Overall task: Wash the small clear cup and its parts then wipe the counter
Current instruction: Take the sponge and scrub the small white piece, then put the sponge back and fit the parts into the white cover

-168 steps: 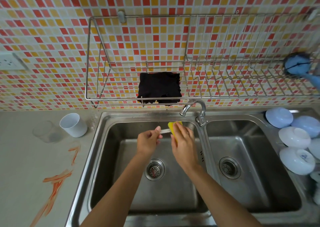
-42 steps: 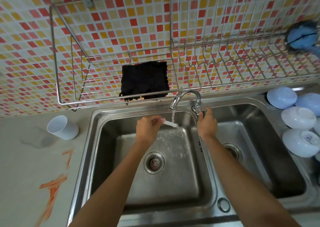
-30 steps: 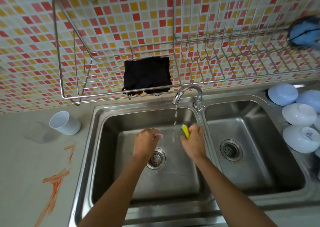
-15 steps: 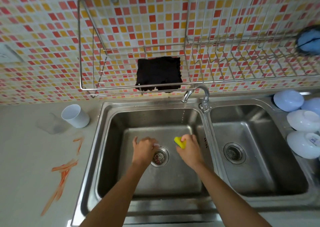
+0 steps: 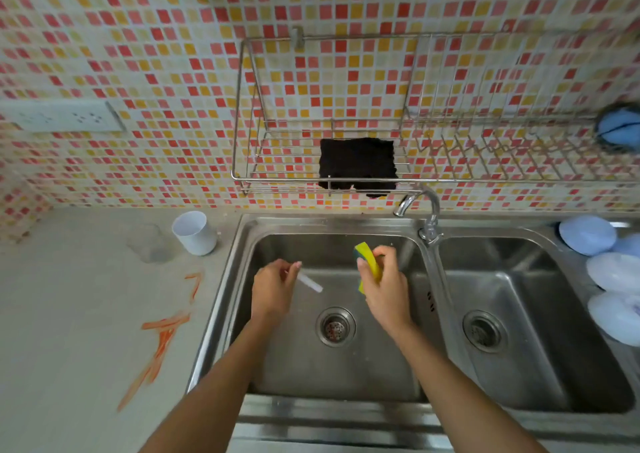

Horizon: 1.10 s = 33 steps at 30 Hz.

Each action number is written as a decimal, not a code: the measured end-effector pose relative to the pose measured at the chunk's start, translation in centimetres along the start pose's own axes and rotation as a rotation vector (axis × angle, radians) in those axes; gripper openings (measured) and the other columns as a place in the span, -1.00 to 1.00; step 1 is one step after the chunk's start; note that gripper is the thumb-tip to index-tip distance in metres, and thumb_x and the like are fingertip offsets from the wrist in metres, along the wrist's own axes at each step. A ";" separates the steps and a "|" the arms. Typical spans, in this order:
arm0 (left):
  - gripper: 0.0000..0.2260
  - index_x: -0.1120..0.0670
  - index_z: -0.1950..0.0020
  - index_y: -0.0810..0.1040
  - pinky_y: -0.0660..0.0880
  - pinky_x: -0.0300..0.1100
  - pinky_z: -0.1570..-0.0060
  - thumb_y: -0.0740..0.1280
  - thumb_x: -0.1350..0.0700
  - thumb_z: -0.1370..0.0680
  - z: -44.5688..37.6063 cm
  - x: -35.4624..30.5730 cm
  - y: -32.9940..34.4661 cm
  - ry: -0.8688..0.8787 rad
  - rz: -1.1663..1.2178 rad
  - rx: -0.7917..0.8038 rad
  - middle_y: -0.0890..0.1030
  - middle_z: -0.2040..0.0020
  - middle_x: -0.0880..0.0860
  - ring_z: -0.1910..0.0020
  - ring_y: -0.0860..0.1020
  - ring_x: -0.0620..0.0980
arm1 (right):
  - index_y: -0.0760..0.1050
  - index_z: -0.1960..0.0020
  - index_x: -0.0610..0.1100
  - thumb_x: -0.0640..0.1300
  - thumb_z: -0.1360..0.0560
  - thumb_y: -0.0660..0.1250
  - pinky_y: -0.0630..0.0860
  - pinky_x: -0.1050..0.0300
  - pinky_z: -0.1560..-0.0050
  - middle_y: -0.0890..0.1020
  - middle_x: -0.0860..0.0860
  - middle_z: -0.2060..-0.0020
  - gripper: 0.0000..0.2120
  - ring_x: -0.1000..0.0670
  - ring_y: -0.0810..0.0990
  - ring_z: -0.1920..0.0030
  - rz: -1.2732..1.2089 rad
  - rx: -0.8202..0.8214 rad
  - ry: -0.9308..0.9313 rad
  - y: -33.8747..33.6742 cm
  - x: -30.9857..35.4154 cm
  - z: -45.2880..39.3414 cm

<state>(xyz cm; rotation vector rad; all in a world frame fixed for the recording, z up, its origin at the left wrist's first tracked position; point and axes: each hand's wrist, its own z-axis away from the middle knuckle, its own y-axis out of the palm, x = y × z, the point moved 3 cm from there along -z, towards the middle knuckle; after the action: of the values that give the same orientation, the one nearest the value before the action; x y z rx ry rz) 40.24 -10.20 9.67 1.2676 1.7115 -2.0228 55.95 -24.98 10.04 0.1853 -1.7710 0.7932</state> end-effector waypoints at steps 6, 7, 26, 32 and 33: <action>-0.80 0.09 0.04 0.62 0.48 -0.28 0.23 0.32 -0.02 -0.56 -2.1 0.2 -5.6 0.028 0.045 -0.051 0.61 0.24 -0.05 0.29 0.53 -0.20 | 0.30 0.16 -0.05 -0.07 -0.47 0.40 0.35 0.09 0.31 0.42 0.04 0.31 -0.75 0.01 0.40 0.30 0.032 -0.097 -0.163 2.8 8.3 -2.7; -0.80 0.10 0.03 0.62 0.49 -0.26 0.20 0.33 -0.02 -0.56 -2.4 0.1 -6.6 0.030 0.050 -0.059 0.61 0.23 -0.04 0.28 0.53 -0.17 | 0.31 0.15 -0.06 -0.10 -0.45 0.41 0.32 0.19 0.30 0.43 0.04 0.26 -0.76 0.05 0.38 0.27 0.020 -0.122 -0.196 3.3 10.0 -3.2; -0.79 0.12 -0.04 0.61 0.41 -0.32 0.24 0.35 0.00 -0.55 -8.5 3.1 -17.2 0.158 0.122 -0.084 0.60 0.20 -0.04 0.24 0.53 -0.14 | 0.42 -0.24 -0.22 -0.04 -0.55 0.33 0.34 0.17 0.04 0.46 -0.11 -0.20 -0.65 -0.07 0.49 -0.08 0.342 -0.095 -0.106 8.5 22.2 -11.1; -0.90 0.00 0.08 0.57 0.33 -0.42 0.32 0.36 -0.02 -0.54 -9.6 5.1 -19.3 0.191 0.138 -0.075 0.58 0.24 -0.11 0.25 0.51 -0.19 | 0.26 0.36 -0.12 -0.12 -0.60 0.23 0.20 0.14 0.45 0.37 -0.02 0.42 -0.63 0.00 0.35 0.43 0.618 0.187 -0.007 10.9 20.6 -13.9; -0.89 0.00 0.08 0.58 0.33 -0.42 0.33 0.36 -0.02 -0.54 -9.9 5.6 -19.6 0.193 0.141 -0.073 0.59 0.24 -0.10 0.25 0.52 -0.18 | 0.24 0.38 -0.11 -0.15 -0.59 0.19 0.19 0.12 0.46 0.34 -0.01 0.43 -0.63 0.01 0.32 0.44 0.655 0.222 0.010 10.9 20.6 -13.7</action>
<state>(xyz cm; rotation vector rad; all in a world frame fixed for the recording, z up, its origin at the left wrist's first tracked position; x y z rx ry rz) 28.98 6.50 19.96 1.5550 1.7044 -1.7943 54.02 -3.14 25.91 -0.2707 -1.7417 1.4544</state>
